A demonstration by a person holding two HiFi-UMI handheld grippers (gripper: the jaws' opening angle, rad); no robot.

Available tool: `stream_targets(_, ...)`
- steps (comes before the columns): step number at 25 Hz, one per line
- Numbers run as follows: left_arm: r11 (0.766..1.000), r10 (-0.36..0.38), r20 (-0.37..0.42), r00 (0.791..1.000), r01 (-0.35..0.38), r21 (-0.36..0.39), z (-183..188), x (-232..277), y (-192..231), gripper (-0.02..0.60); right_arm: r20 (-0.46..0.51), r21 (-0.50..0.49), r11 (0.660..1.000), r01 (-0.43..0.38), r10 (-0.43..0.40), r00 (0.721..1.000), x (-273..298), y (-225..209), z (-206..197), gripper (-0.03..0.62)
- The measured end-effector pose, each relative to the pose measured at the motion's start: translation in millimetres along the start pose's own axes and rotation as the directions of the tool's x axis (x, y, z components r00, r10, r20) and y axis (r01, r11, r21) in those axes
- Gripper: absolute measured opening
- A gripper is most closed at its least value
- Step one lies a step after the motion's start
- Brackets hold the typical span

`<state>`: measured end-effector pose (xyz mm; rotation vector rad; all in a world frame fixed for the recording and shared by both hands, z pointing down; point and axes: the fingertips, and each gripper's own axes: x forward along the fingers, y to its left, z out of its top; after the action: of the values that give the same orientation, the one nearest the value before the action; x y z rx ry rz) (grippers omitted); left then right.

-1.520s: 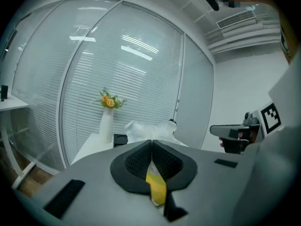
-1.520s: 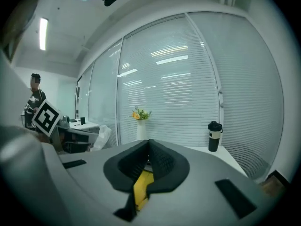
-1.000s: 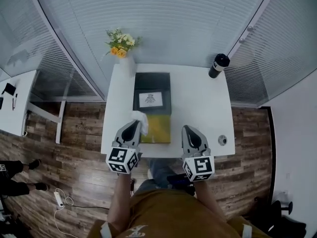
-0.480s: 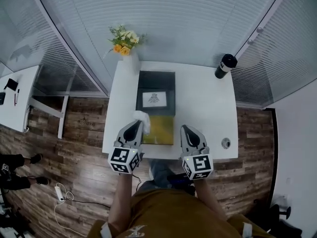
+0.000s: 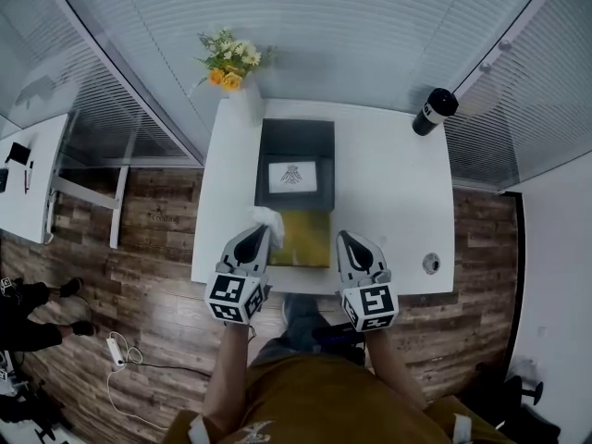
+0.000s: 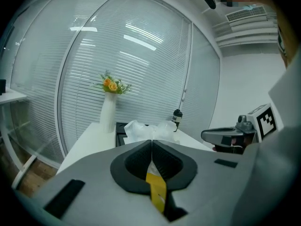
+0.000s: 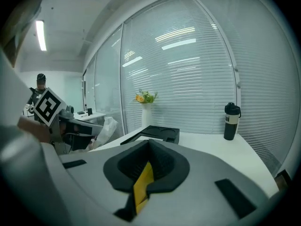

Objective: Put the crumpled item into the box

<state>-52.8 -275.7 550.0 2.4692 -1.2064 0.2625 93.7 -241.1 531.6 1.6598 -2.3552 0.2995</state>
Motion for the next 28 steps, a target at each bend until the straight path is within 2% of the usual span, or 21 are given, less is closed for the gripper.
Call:
stream_targets(10, 1.0, -0.026, -0.101, 0.995, 0.025, -0.006, -40, 20, -3, 0.029, -0.075, 0.007, 1.0, 0.005, -0.004, 0.997, 10, -6, -35, 0.012)
stream_targets(17, 0.999, -0.052, -0.193, 0.98, 0.05, -0.011, -65, 38, -8, 0.029, -0.127, 0.017, 1.0, 0.005, -0.003, 0.992, 18, -11, -55, 0.012)
stream_targets(22, 0.998, -0.067, -0.279, 0.958, 0.063, -0.025, -83, 51, -9, 0.029, -0.146, 0.022, 1.0, 0.007, -0.003, 0.989, 25, -16, -63, 0.012)
stream_targets(26, 0.992, -0.117, -0.351, 0.929, 0.096, -0.079, -96, 62, -17, 0.029, -0.172, 0.026, 1.0, 0.008, -0.003, 0.985, 30, -20, -71, 0.012)
stream_targets(28, 0.991, -0.127, -0.392, 0.911, 0.104, -0.081, -102, 68, -20, 0.031, -0.181, 0.03, 1.0, 0.009, -0.004, 0.983, 33, -23, -72, 0.012)
